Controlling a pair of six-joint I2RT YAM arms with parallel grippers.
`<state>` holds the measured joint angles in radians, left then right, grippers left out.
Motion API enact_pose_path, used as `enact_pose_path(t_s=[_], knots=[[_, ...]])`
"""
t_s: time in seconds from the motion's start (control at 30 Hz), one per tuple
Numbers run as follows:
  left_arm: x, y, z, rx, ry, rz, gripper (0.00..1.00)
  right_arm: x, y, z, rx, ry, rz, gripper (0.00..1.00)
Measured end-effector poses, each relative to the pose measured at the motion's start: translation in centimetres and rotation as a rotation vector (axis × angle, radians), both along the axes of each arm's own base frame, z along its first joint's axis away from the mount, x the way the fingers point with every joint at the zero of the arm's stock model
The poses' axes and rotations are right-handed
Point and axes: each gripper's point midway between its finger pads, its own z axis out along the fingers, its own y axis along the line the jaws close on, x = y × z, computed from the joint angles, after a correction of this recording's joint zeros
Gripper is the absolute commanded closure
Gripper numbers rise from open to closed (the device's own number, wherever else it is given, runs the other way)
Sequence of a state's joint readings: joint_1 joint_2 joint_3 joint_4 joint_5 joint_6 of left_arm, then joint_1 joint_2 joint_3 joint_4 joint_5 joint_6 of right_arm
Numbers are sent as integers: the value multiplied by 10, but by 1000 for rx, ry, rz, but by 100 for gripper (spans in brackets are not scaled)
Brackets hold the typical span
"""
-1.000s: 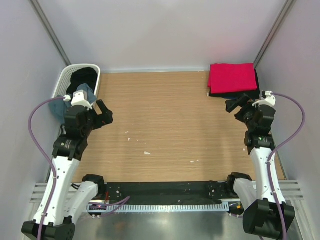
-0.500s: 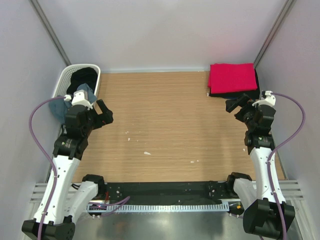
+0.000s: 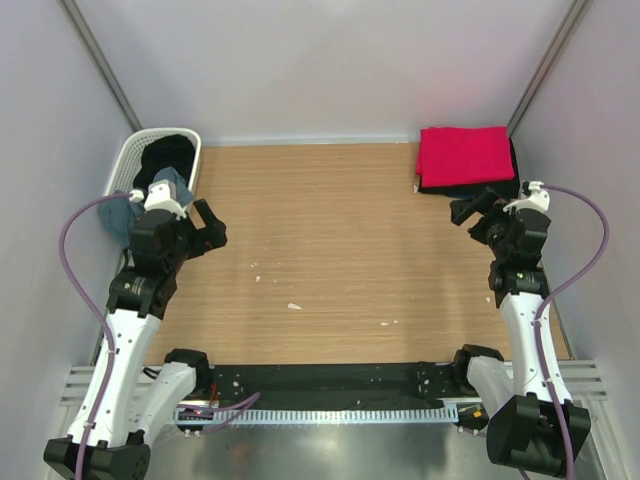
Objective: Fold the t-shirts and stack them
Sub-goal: Reset both grippers
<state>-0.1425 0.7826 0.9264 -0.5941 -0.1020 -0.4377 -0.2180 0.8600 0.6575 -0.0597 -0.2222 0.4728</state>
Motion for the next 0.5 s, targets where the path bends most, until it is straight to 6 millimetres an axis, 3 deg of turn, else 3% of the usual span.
enact_pose_path(t_s=[0.5], knots=[[0,0,0,1,1,1,0,3,1,8,-9,-36,10,0]])
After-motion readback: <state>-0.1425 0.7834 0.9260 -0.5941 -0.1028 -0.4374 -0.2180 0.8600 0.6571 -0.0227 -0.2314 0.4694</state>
